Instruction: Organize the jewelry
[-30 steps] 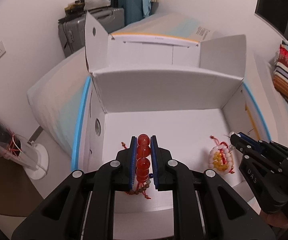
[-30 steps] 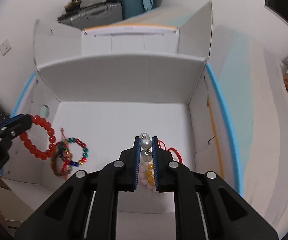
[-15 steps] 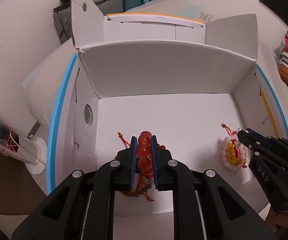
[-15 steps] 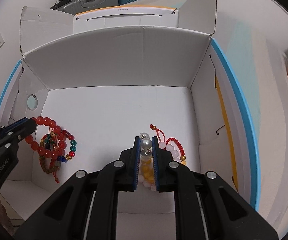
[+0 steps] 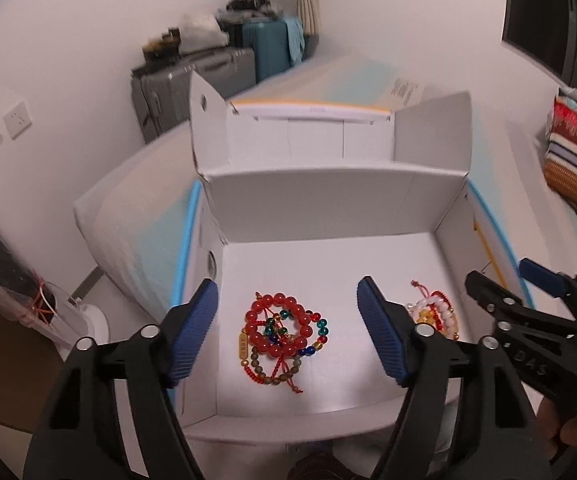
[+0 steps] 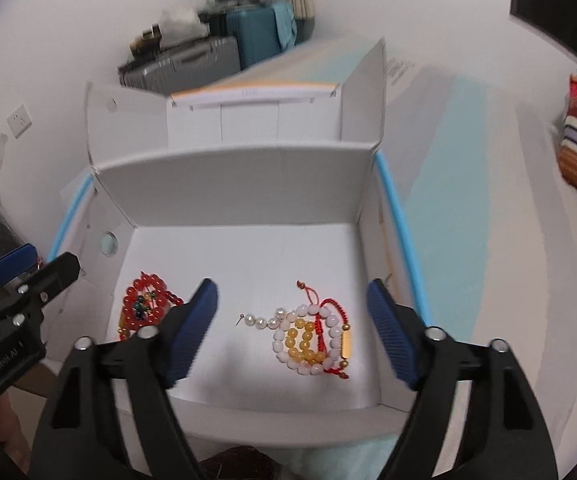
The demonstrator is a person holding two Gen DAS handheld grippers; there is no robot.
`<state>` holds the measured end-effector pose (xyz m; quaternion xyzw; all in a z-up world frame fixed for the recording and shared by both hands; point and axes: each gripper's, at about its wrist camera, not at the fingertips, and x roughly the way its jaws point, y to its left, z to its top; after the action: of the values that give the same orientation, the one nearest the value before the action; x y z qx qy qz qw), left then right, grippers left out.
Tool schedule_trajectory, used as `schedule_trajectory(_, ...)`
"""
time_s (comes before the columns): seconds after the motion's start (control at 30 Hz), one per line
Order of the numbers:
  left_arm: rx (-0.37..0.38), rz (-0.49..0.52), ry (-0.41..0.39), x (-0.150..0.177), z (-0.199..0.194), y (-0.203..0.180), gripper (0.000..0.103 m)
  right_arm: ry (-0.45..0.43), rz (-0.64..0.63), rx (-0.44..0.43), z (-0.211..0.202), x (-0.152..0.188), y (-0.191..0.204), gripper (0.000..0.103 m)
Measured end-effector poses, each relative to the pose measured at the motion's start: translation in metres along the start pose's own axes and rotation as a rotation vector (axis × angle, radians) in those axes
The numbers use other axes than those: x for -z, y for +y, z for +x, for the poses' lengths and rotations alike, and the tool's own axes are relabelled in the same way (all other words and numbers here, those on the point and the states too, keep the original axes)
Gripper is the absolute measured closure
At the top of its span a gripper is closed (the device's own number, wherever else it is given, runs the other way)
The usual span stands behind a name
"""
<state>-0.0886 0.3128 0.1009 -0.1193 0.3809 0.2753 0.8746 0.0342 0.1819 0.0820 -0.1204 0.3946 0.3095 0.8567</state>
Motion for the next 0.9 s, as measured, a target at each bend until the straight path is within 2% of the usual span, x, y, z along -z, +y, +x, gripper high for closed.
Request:
schedule_trajectory(0.07, -0.001, -0.006, -0.020, 0.006, -0.012, 0.001, 0.021, -0.031, 0.002, 0.007, -0.016, 0.004, -0.003, 0.019)
schedule_trajectory(0.2, -0.003, -0.025, -0.064, 0.022, -0.035, 0.004, 0.010, -0.079, 0.003, 0.018, -0.044, 0.016, -0.006, 0.012)
schedule_trajectory(0.3, -0.010, -0.030, -0.095, 0.035, -0.049, 0.005, 0.006, -0.107, -0.002, 0.023, -0.060, 0.028, -0.007, 0.009)
schedule_trajectory(0.53, -0.006, -0.036, -0.121, 0.065, -0.065, 0.008, 0.006, -0.138, 0.001, 0.043, -0.083, 0.065, -0.008, 0.008)
schedule_trajectory(0.9, 0.012, -0.025, -0.088, 0.092, -0.057, 0.006, 0.006, -0.137, 0.017, 0.068, -0.083, 0.088, -0.011, 0.008)
